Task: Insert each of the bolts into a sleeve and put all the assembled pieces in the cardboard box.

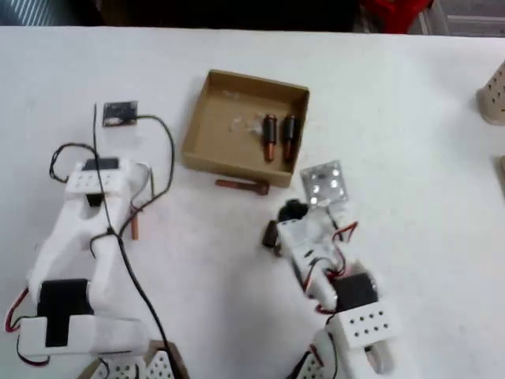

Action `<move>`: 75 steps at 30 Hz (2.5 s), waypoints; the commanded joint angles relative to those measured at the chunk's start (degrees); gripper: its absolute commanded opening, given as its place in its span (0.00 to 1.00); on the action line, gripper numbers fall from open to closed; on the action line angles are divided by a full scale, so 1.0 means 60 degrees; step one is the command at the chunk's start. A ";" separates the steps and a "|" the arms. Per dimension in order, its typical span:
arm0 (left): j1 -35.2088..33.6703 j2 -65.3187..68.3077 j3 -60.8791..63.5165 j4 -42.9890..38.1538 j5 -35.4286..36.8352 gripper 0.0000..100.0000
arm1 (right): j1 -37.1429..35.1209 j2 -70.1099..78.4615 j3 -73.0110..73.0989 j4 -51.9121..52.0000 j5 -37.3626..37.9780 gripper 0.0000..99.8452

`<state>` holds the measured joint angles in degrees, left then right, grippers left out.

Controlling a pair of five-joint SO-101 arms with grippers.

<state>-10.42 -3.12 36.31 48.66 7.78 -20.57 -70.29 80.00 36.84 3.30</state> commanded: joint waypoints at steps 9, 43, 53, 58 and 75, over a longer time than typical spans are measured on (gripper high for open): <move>-0.0813 -0.0505 0.0073 -0.0278 0.0044 0.02 | -0.1253 -0.0198 0.1070 -0.4344 0.0044 0.02; -0.0799 -0.0505 0.0176 -0.0484 0.0044 0.02 | -0.0886 0.3890 0.1875 -1.2344 -0.0835 0.02; -0.0769 -0.0505 0.0190 -0.0703 0.0029 0.02 | -0.0974 0.8623 0.0777 -1.5436 -0.0835 0.02; -0.0769 -0.0505 0.0205 -0.0806 0.0029 0.02 | -0.1429 1.0352 0.0645 -1.6784 -0.0821 0.02; -0.0755 -0.0505 0.0190 -0.0821 0.0029 0.02 | -0.3846 1.2022 0.2081 -1.9524 -0.0777 0.02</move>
<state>-14.73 -3.12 37.89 45.14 7.69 -42.64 2.07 91.34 -77.36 -1.19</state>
